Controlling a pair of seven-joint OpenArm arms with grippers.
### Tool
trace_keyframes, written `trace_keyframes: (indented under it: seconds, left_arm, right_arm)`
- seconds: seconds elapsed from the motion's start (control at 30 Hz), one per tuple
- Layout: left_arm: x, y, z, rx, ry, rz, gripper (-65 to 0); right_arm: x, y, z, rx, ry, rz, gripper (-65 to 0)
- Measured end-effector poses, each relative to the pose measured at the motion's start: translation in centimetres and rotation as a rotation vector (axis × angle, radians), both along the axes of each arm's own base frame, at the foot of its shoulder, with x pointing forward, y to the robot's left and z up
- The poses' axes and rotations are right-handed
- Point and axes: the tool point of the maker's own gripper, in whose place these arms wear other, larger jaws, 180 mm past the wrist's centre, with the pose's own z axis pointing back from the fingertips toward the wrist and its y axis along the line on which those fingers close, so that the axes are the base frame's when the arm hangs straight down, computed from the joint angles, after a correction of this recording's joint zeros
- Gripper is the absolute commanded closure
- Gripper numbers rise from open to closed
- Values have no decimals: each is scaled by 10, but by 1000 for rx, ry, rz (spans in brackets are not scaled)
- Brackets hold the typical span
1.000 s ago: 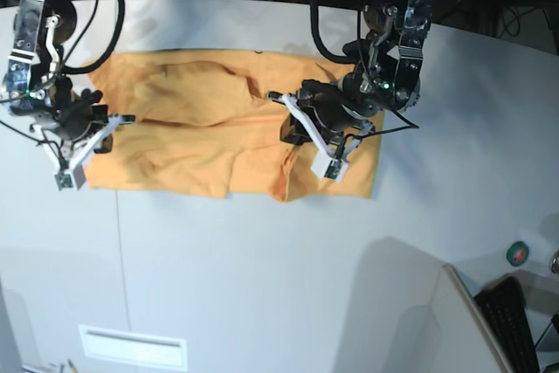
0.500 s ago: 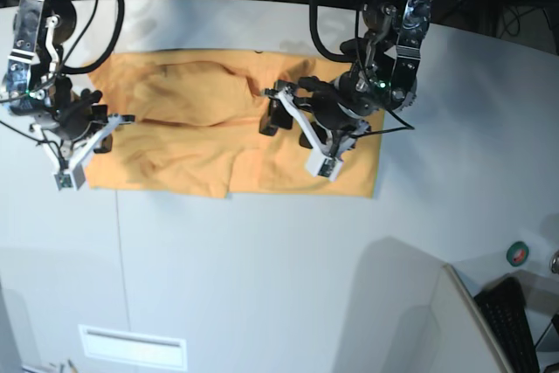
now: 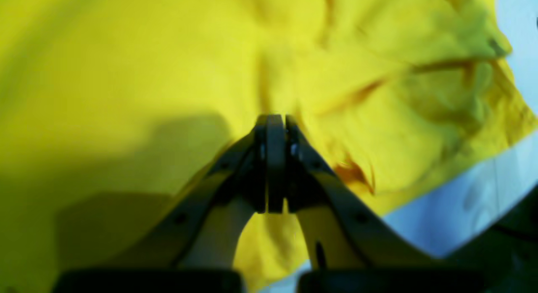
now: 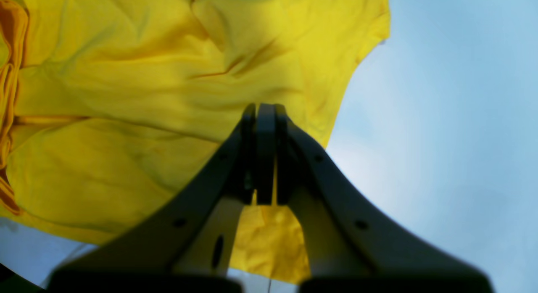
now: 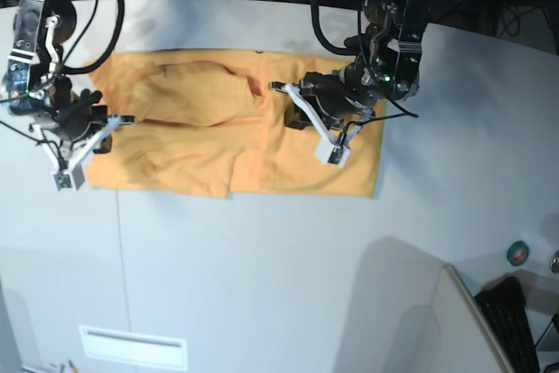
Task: Layout the t-shirt on the table in an organized manner, then fold the t-shirt properly
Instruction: 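Lower the folded end onto the shirt and release with the left gripper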
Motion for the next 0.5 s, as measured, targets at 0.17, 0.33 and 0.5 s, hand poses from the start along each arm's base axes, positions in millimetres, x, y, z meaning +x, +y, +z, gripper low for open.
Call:
trace_keyframes:
  seconds: [0.17, 0.33, 0.5]
  left_arm:
    - [-8, 26, -12, 53, 32, 18, 0]
    - [3, 29, 31, 41, -102, 13, 0]
    - [-10, 74, 11, 104, -39, 124, 0]
  right_arm:
    - [4, 7, 2, 34, -14, -17, 0]
    - [3, 3, 2, 20, -12, -21, 0]
    - [2, 2, 1, 19, -9, -21, 0]
